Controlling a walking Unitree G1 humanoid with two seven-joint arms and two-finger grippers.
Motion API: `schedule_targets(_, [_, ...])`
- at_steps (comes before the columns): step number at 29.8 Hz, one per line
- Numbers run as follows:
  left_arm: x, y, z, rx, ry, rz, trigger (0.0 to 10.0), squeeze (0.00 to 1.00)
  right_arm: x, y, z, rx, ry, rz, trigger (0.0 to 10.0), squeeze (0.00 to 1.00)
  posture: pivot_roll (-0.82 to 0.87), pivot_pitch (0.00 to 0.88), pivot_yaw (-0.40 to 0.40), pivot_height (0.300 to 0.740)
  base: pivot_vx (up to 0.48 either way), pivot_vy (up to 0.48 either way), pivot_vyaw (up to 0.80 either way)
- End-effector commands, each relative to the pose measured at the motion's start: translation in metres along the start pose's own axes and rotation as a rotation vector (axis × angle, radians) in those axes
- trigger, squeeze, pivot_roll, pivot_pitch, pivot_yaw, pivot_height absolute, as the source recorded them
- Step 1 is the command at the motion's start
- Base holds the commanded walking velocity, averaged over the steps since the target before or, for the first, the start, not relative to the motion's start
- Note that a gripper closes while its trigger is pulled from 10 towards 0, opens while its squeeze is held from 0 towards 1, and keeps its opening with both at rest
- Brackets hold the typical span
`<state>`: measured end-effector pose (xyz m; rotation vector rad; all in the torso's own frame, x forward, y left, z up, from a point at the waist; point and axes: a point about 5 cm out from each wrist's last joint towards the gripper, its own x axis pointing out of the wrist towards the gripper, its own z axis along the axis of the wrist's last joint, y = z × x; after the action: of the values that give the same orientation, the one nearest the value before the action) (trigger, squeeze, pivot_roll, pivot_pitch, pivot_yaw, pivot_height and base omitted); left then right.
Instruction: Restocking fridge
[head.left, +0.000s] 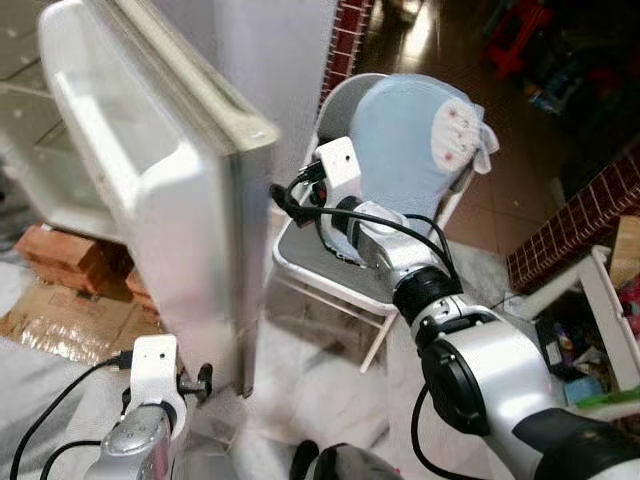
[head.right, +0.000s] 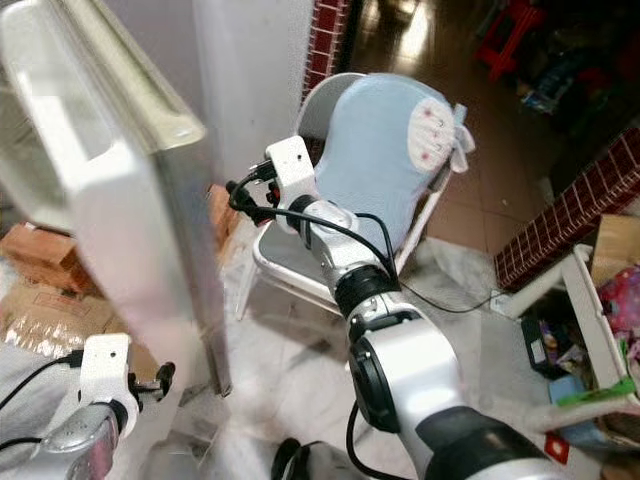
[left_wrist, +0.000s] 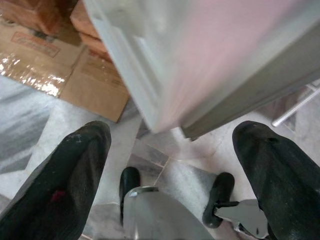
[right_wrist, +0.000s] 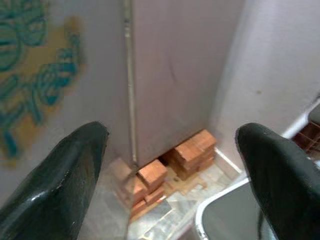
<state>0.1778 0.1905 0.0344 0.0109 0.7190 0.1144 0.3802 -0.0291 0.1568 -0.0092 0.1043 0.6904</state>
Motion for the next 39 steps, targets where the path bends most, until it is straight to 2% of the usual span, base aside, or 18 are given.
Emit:
schedule_targets(1, [0.0,-0.001,-0.003,0.003,0.014,-0.004,10.0,0.0,0.001,0.0,0.004,0.004,-0.02,0.001,10.0,0.0,0.2,0.047,-0.171,0.74,0.0,0.0,0.8])
schedule_targets(10, [0.003,0.0,-0.002,0.044,0.025,0.003,10.0,0.0,0.003,0.002,0.005,0.055,-0.014,-0.03,10.0,0.0,0.2,0.044,-0.165,0.74,0.0,0.0,0.76])
schedule_targets(18, [0.004,0.0,-0.002,0.051,0.026,0.0,10.0,0.0,0.006,0.011,0.008,0.064,-0.023,-0.001,10.0,0.0,0.21,0.04,-0.165,0.74,0.0,0.0,0.66])
schedule_targets(26, [0.006,0.0,0.0,0.05,0.024,-0.005,10.0,0.0,0.005,0.012,0.003,0.068,-0.007,0.004,10.0,0.0,0.2,0.041,-0.162,0.74,0.0,0.0,0.0])
schedule_targets(32, [0.006,0.002,0.002,0.066,0.01,-0.011,10.0,0.0,-0.004,-0.002,-0.007,0.014,0.008,-0.062,10.0,0.0,0.19,0.039,-0.16,0.74,0.0,0.0,0.0])
schedule_targets(35, [0.008,0.007,0.002,0.096,-0.001,0.01,10.0,0.0,-0.017,-0.02,-0.018,-0.022,0.019,-0.178,10.0,0.0,0.19,0.037,-0.163,0.74,0.0,0.0,0.0])
schedule_targets(39, [0.009,0.011,0.005,0.122,-0.026,0.055,10.0,0.0,-0.034,-0.038,-0.036,-0.031,0.063,-0.272,10.0,0.0,0.18,0.036,-0.161,0.74,0.0,0.0,0.0])
